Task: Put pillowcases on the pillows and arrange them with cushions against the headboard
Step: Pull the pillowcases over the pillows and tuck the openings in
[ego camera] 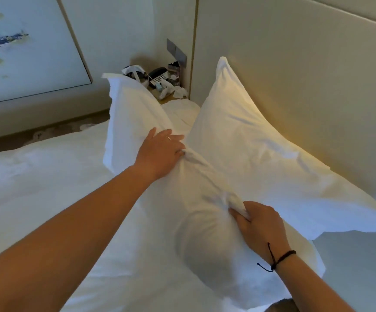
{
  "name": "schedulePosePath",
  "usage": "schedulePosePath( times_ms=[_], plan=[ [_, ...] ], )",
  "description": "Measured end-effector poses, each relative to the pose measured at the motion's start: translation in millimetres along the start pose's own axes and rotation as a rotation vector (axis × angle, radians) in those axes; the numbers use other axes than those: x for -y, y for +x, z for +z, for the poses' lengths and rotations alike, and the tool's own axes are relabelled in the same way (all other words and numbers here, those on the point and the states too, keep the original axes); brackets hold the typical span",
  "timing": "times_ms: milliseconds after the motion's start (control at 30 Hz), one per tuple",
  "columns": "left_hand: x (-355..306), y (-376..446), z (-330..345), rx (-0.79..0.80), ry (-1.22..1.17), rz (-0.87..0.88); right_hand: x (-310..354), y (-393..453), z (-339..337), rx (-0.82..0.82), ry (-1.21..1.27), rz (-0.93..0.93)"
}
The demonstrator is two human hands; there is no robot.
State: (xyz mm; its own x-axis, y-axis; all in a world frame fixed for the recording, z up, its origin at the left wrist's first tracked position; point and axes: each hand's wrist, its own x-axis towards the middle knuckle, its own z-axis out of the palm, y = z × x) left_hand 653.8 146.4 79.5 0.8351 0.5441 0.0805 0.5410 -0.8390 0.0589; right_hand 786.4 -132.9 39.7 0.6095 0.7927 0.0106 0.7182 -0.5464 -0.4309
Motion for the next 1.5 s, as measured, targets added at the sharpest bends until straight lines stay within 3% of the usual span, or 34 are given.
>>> schedulePosePath(
  times_ms=[100,200,400,500,633,800,933,1000,1267,1367,1500],
  plan=[
    [-65,8,48,0.266,-0.122,-0.027,-55,30,17,0.089,-0.058,0.258],
    [-114,-44,115,0.56,-0.217,-0.031,-96,40,42,0.231,0.014,0.44],
    [-117,-117,177,0.728,-0.406,-0.293,-124,26,69,0.217,-0.066,0.29],
    [-108,-116,178,0.703,-0.418,-0.358,-135,23,62,0.248,-0.09,0.26],
    [-123,-101,170,0.554,-0.488,-0.397,-143,18,46,0.265,-0.051,0.2],
    [-181,-75,164,0.274,-0.45,-0.225,-151,-6,21,0.279,0.085,0.194],
    [-221,-59,161,0.331,-0.25,-0.019,-160,-32,8,0.317,0.162,0.233],
    [-230,-59,158,0.366,-0.278,-0.026,-167,-41,3,0.273,0.224,0.242],
    [-240,-67,151,0.387,-0.367,-0.058,-208,-63,-11,-0.109,0.702,0.624],
    [-237,-75,151,0.364,-0.391,-0.044,-206,-72,-8,-0.246,0.75,0.676],
    [-222,-89,152,0.364,-0.407,-0.017,-197,-80,5,-0.162,0.622,0.766]
  ],
)
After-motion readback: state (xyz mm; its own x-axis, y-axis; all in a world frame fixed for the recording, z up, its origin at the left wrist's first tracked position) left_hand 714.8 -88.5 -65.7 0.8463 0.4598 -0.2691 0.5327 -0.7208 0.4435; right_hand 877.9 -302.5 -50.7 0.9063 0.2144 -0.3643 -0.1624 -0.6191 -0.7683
